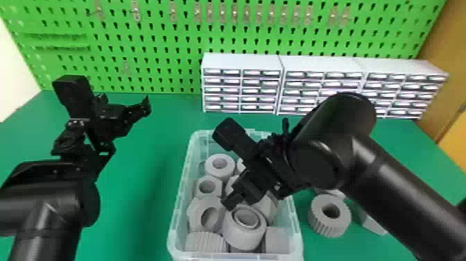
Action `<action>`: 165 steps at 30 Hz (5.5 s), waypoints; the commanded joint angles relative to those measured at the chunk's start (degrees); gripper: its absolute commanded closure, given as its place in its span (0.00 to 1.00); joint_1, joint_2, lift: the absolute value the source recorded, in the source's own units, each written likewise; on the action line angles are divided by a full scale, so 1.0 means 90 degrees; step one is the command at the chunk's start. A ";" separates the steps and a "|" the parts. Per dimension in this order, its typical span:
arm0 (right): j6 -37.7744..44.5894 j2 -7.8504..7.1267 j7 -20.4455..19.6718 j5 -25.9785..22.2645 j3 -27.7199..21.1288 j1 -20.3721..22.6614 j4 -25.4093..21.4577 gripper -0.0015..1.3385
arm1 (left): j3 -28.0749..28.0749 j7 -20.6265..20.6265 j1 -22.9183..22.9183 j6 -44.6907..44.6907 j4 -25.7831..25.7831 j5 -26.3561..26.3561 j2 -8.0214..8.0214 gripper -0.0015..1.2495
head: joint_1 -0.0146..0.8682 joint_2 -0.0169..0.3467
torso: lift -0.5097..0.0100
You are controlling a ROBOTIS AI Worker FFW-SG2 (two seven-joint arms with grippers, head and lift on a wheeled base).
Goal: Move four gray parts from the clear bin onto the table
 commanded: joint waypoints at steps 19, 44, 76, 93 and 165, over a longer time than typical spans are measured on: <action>-0.0626 0.0237 0.1983 0.1675 0.0556 -0.0238 0.0729 0.40 | -0.0035 0.0000 0.0013 0.0002 0.0000 0.0020 0.0040 0.08 | 0.79 0.12 | 0.89; -0.1085 0.0344 0.2608 0.1978 0.0956 -0.0423 0.1276 0.40 | -0.0035 0.0000 0.0013 -0.0008 0.0000 0.0030 0.0049 0.08 | 0.79 0.12 | 0.89; -0.1593 0.0608 0.2764 0.2320 0.0859 -0.0365 0.1706 0.40 | -0.0025 0.0000 0.0052 -0.0008 0.0000 0.0049 0.0049 0.08 | 0.79 0.12 | 0.89; -0.1876 0.0608 0.3145 0.2144 0.1015 -0.0443 0.2282 0.40 | -0.0035 0.0000 0.0052 -0.0008 0.0000 0.0040 0.0049 0.08 | 0.79 0.12 | 0.89; -0.3565 0.0657 0.3145 0.2378 0.1093 -0.0287 0.2800 0.78 | -0.0035 0.0000 0.0100 -0.0008 0.0000 0.0040 0.0059 0.08 | 0.79 0.12 | 0.89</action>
